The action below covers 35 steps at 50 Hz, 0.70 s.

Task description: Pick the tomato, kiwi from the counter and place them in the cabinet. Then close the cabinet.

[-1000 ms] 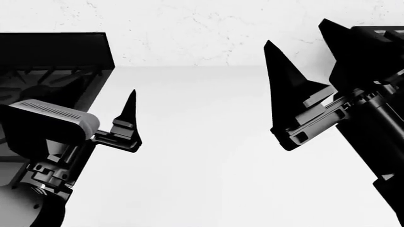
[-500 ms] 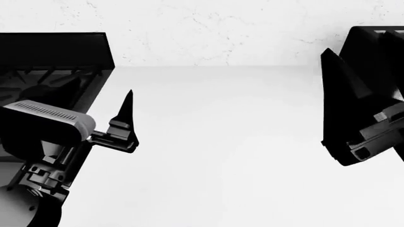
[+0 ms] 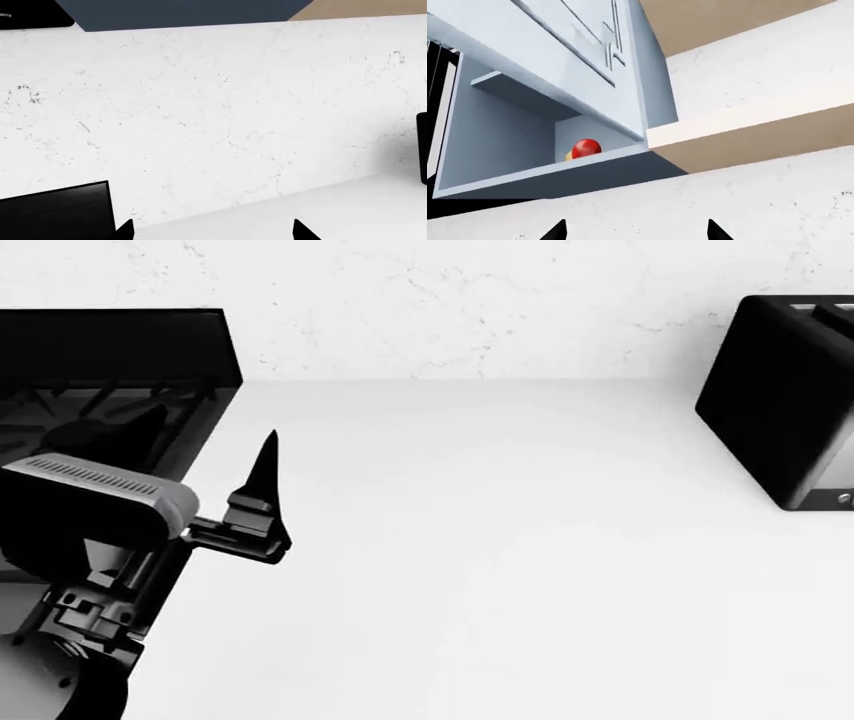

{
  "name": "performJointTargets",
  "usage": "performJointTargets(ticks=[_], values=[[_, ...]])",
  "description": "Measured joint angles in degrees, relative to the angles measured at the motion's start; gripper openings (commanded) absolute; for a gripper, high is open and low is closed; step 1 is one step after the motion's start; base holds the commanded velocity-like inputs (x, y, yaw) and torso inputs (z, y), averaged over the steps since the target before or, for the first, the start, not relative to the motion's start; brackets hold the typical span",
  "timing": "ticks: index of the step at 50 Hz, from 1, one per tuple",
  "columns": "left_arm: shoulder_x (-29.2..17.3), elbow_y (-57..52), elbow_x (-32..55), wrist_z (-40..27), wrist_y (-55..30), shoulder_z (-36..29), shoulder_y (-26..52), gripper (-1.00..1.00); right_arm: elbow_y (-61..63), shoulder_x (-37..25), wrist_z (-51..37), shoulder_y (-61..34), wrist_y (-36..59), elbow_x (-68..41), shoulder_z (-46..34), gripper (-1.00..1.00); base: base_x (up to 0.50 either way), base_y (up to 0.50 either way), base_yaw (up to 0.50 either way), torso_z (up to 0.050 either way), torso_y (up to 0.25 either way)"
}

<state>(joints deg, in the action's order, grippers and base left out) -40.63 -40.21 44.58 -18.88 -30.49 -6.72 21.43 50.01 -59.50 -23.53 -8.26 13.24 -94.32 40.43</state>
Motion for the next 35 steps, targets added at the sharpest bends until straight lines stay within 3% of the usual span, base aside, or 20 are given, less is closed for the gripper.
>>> performJointTargets(ticks=[19,35], values=[[-0.1,0.0,0.1,-0.3,-0.1,-0.2,0.3,1.0,-3.0,5.7,-1.9,-7.6,-10.2,-7.5,-0.8,1.0,0.0,0.0,0.0,0.0,0.0],[-0.1,-0.1,0.0,-0.4,-0.1,-0.5,0.4,1.0,-6.5,3.0,-4.7,-21.9,-14.7,-9.2,-12.1,1.0,0.0,0.0,0.0,0.0,0.0]])
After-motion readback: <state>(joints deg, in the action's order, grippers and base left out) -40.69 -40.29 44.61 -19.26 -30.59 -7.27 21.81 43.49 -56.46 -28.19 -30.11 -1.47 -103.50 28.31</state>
